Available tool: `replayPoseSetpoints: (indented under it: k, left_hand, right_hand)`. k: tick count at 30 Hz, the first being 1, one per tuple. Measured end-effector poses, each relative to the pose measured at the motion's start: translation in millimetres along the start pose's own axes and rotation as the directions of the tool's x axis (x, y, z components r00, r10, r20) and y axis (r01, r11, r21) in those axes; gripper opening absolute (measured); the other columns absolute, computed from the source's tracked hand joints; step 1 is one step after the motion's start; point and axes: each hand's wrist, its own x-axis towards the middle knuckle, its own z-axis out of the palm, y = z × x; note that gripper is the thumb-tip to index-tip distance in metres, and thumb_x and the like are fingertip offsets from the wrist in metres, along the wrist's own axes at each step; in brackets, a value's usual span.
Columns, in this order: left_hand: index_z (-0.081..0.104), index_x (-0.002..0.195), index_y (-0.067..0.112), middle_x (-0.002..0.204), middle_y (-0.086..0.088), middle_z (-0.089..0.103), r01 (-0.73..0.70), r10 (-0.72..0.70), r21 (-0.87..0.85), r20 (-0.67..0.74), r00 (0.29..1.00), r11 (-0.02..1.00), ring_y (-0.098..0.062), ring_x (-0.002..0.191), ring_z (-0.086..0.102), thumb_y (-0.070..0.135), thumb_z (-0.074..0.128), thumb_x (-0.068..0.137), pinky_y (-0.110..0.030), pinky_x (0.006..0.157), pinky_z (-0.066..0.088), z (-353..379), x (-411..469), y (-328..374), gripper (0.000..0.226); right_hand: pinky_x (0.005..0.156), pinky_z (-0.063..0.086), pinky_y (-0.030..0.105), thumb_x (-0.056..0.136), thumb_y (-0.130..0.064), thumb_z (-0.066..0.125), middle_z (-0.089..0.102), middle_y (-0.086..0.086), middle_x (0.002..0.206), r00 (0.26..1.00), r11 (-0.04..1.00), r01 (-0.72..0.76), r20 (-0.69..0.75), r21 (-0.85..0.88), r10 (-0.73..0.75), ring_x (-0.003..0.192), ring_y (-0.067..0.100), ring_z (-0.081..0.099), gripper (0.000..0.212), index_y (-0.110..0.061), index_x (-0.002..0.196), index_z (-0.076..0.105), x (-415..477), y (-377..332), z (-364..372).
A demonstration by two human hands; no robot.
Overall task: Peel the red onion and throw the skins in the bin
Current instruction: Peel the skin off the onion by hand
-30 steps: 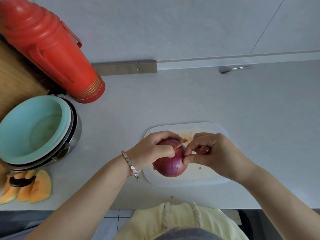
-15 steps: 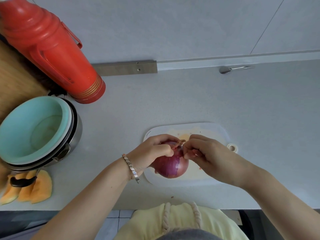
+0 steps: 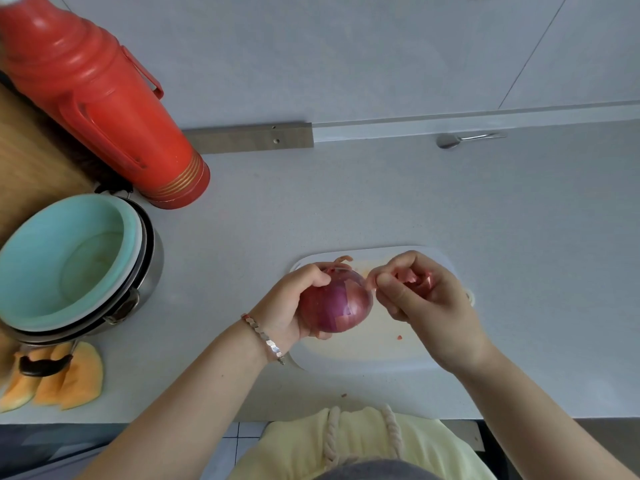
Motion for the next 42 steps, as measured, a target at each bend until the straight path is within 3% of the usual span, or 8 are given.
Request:
replayPoseSetpoints:
  k: [6, 15, 19, 23, 28, 33, 38, 42]
  left_hand:
    - [0.067, 0.089, 0.021, 0.096, -0.003, 0.064, -0.149, 0.16, 0.117, -0.088, 0.983, 0.982, -0.02, 0.073, 0.058, 0.028, 0.059, 0.044, -0.02, 0.038, 0.036, 2, 1, 0, 0.047]
    - [0.054, 0.093, 0.035, 0.093, 0.017, 0.059, -0.475, 0.583, 0.421, -0.178, 0.793, 0.773, 0.015, 0.082, 0.056, 0.016, 0.054, 0.062, -0.003, 0.071, 0.042, 11, -4, -3, 0.035]
    - [0.051, 0.093, 0.033, 0.094, 0.016, 0.057, -0.513, 0.627, 0.414, -0.208, 0.751, 0.752, 0.015, 0.082, 0.056, 0.015, 0.056, 0.062, -0.004, 0.071, 0.044, 9, -3, -4, 0.036]
    - [0.048, 0.095, 0.033, 0.104, 0.011, 0.053, -0.515, 0.64, 0.442, -0.197, 0.743, 0.734, 0.005, 0.092, 0.057, 0.019, 0.062, 0.058, -0.009, 0.071, 0.047, 8, -3, -6, 0.041]
    - [0.043, 0.096, 0.038, 0.112, -0.002, 0.048, -0.525, 0.722, 0.586, -0.156, 0.674, 0.617, -0.02, 0.107, 0.055, 0.039, 0.065, 0.051, -0.031, 0.084, 0.054, 10, -4, -11, 0.05]
    - [0.039, 0.093, 0.036, 0.107, -0.003, 0.044, -0.563, 0.844, 0.704, -0.097, 0.528, 0.433, -0.009, 0.1, 0.05, 0.038, 0.069, 0.053, -0.009, 0.078, 0.044, 15, -2, -15, 0.05]
    - [0.04, 0.097, 0.025, 0.101, -0.008, 0.047, -0.582, 0.902, 0.735, -0.092, 0.422, 0.347, -0.021, 0.093, 0.052, 0.036, 0.068, 0.056, -0.005, 0.08, 0.038, 16, 0, -19, 0.051]
    - [0.039, 0.097, 0.025, 0.1, 0.003, 0.039, -0.594, 0.915, 0.735, -0.091, 0.392, 0.328, -0.027, 0.092, 0.052, 0.037, 0.069, 0.056, -0.005, 0.08, 0.038, 16, 1, -21, 0.053]
  right_hand:
    - [0.041, 0.027, 0.014, 0.081, 0.017, 0.031, 0.044, -0.004, 0.049, 0.985, 0.982, -0.173, -0.039, -0.074, 0.17, 0.043, 0.008, 0.033, 0.047, -0.016, 0.063, 0.06, 4, 3, -4]
    - [0.041, 0.027, 0.016, 0.061, -0.014, 0.06, 0.054, 0.004, 0.063, 0.978, 0.969, -0.202, 0.085, 0.139, 0.192, 0.05, 0.012, 0.039, 0.011, -0.012, 0.072, 0.06, 6, 6, -7]
    - [0.041, 0.026, 0.017, 0.076, -0.052, 0.061, 0.049, 0.003, 0.059, 0.98, 0.968, -0.191, 0.081, 0.16, 0.18, 0.049, 0.012, 0.037, 0.04, -0.014, 0.064, 0.056, 9, 0, -2]
    - [0.04, 0.027, 0.016, 0.096, -0.028, 0.041, 0.046, -0.004, 0.049, 0.958, 0.964, -0.265, -0.108, 0.018, 0.265, 0.044, 0.011, 0.032, 0.038, -0.017, 0.061, 0.052, 12, -2, 6]
    - [0.042, 0.028, 0.008, 0.087, -0.017, 0.058, 0.044, -0.011, 0.044, 0.971, 0.916, -0.152, -0.228, -0.371, 0.069, 0.043, 0.005, 0.036, 0.017, -0.025, 0.076, 0.068, 7, -7, 12]
    - [0.039, 0.027, 0.009, 0.081, -0.017, 0.066, 0.053, 0.017, 0.051, 0.968, 0.839, -0.086, -0.244, -0.537, -0.057, 0.044, 0.007, 0.036, 0.032, -0.042, 0.062, 0.063, 2, -18, 18]
    - [0.038, 0.027, 0.008, 0.083, -0.014, 0.063, 0.045, -0.007, 0.04, 0.969, 0.833, -0.092, -0.241, -0.545, -0.051, 0.041, 0.005, 0.037, 0.021, -0.029, 0.072, 0.072, 0, -19, 20]
    - [0.04, 0.028, 0.008, 0.085, -0.013, 0.06, 0.046, -0.003, 0.045, 0.975, 0.804, -0.088, -0.216, -0.587, -0.051, 0.047, 0.005, 0.04, 0.02, -0.011, 0.073, 0.075, -1, -18, 19]
